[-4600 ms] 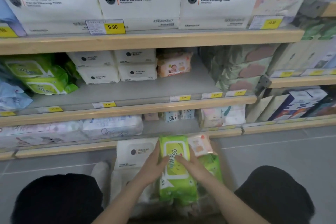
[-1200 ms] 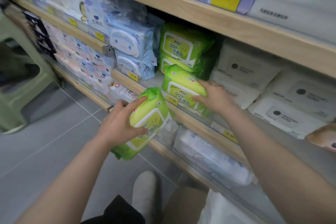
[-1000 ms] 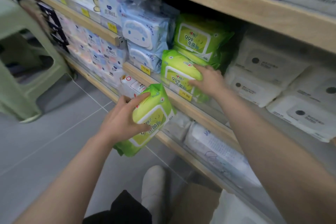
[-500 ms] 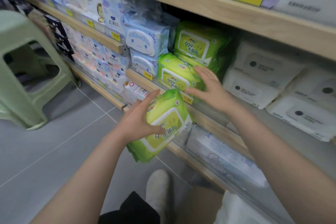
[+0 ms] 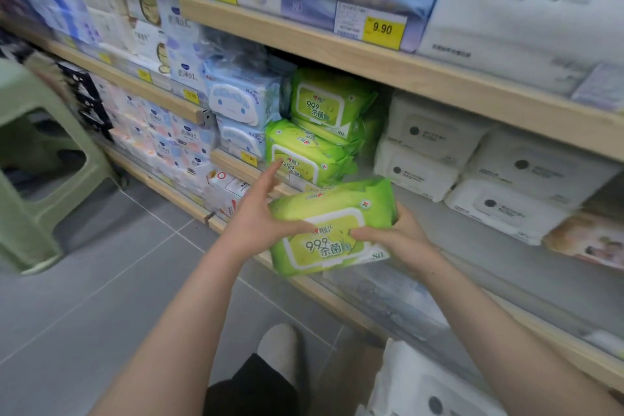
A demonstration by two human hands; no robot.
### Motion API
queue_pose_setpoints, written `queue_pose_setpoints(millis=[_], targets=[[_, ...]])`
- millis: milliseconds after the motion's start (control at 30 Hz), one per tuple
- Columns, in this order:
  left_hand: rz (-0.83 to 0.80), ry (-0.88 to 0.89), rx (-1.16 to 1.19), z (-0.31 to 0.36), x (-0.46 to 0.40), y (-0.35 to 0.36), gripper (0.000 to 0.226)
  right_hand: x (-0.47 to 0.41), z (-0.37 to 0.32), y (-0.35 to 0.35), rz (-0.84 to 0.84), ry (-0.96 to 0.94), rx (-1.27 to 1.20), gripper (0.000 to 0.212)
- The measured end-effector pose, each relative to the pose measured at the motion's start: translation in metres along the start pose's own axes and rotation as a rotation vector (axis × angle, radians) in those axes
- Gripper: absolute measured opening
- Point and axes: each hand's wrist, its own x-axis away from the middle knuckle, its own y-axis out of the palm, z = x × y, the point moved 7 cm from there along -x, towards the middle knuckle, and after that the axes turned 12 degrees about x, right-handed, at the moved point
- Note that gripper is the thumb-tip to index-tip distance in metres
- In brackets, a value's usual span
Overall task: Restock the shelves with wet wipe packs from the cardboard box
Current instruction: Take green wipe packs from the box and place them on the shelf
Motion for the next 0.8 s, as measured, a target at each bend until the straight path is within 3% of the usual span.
queue_pose_setpoints(millis=[67, 133, 233, 300, 467, 600, 800], targets=[[0.035, -0.091, 0.093, -0.011, 0.002, -0.003, 0.118, 0.004, -0.006, -0.011, 0.086, -0.016, -0.048, 0.065], [0.021, -0.194, 0.228, -0.02, 0.002, 0.002, 0.109, 0.003, -0.008, -0.017, 0.127, -0.026, -0.088, 0.07], [0.096, -0.169, 0.426, -0.018, -0.006, -0.001, 0.087, -0.005, -0.011, -0.016, 0.19, -0.046, -0.092, 0.089], [0.153, -0.115, 0.477, -0.011, -0.015, -0.009, 0.08, -0.014, -0.021, -0.014, 0.222, -0.097, -0.041, 0.084], [0.118, 0.063, 0.374, 0.02, -0.079, -0.037, 0.073, -0.055, -0.058, -0.014, 0.316, -0.236, 0.087, 0.061], [0.107, 0.16, 0.304, 0.034, -0.142, -0.053, 0.065, -0.111, -0.075, -0.018, 0.414, -0.273, 0.225, 0.069], [0.103, 0.122, 0.236, 0.005, -0.186, -0.056, 0.069, -0.154, -0.057, -0.009, 0.368, -0.218, 0.274, 0.068]])
